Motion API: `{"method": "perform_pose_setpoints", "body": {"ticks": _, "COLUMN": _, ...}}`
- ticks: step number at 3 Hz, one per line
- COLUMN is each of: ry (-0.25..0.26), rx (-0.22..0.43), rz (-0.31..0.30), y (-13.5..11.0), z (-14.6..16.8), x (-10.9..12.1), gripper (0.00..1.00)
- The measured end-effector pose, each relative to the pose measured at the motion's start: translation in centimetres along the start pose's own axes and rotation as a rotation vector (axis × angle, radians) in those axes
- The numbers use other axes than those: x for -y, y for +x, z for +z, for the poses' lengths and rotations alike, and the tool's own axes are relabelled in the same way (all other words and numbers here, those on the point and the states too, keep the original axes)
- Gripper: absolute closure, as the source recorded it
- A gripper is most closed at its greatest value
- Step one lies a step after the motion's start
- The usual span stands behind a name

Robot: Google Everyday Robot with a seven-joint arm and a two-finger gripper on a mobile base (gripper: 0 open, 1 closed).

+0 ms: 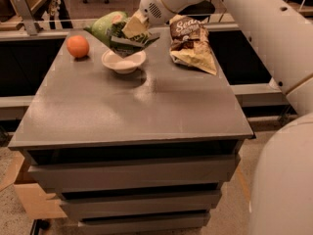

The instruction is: Pick green jalapeno chip bag from paper bowl and place on counter

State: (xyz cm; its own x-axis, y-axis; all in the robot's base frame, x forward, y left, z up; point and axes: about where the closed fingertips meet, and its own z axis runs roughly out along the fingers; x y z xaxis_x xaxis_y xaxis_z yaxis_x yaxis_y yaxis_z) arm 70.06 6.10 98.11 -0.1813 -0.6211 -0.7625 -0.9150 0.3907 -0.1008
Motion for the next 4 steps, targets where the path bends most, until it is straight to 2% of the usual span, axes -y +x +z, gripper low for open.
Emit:
{"method": "perform_pose_setpoints", "body": {"ticks": 1, "ry": -0.089, "rx": -0.053, "rz": -0.011, "y": 2.0, "z": -1.7, "x": -3.2, "gripper": 1.0}}
{"method": "perform_pose_setpoints", "body": {"ticks": 2, "ry": -0.185, "rx": -0.127, "rz": -0.007, "y": 4.7, "z": -2.8, "x": -7.5, "gripper": 1.0}}
{"method": "perform_pose_setpoints", "body": {"ticks": 3, "ry": -0.24, "rx": -0.185, "rz": -0.006, "y": 6.8, "z": -2.6, "x": -10.2, "gripper": 1.0}}
{"method": "perform_pose_setpoints", "body": {"ticks": 4, "ry": -0.238, "rx": -0.222, "rz": 0.031, "y": 9.4, "z": -2.7, "x": -11.2, "gripper": 1.0}}
